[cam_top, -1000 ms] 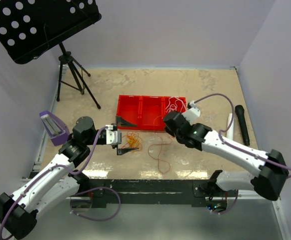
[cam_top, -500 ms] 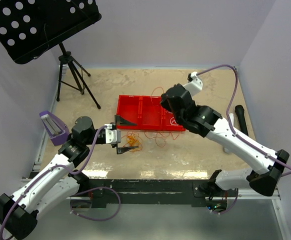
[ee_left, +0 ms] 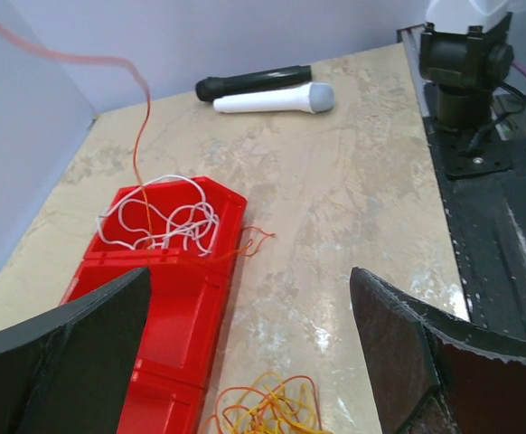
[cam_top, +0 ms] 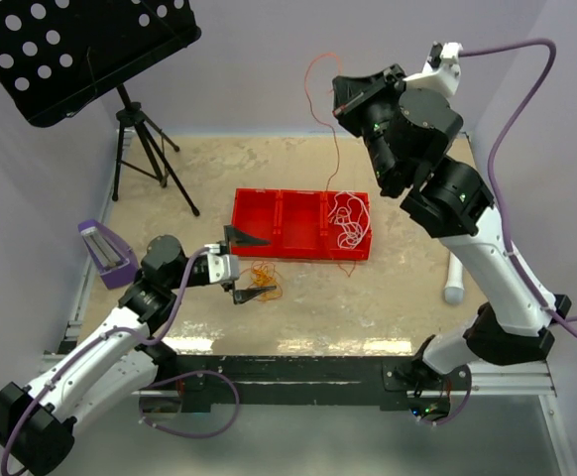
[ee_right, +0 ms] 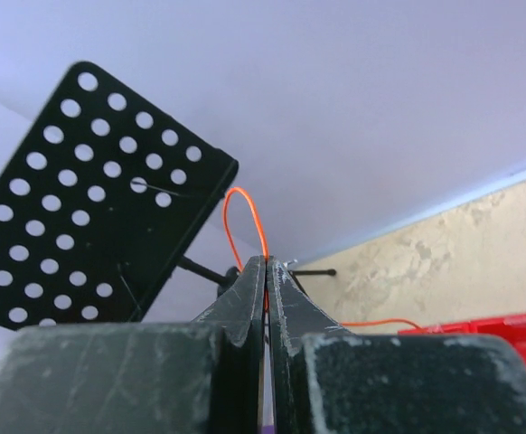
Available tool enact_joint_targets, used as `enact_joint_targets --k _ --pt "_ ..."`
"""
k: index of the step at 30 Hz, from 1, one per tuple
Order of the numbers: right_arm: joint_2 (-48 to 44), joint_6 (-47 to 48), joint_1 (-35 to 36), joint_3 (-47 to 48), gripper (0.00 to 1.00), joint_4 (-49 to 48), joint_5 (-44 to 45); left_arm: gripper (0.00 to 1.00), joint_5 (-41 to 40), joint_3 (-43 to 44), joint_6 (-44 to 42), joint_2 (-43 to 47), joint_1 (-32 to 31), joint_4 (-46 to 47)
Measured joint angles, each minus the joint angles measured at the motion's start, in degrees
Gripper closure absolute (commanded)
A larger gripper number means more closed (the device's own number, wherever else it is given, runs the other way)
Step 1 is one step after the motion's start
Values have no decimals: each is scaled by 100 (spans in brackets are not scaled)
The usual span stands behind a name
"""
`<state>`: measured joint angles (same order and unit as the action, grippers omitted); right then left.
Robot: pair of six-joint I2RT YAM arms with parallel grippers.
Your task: Untangle the cables
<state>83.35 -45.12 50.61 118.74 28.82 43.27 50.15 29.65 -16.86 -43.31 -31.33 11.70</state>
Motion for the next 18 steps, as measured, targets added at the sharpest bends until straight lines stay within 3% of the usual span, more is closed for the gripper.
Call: enact_joint_targets --k 6,18 --pt "540 389 0 970 100 -57 -76 0 -398 -256 435 -118 17 680" --pt "800 739 0 1665 100 -675 -885 0 -765 -667 1335 -442 17 1860"
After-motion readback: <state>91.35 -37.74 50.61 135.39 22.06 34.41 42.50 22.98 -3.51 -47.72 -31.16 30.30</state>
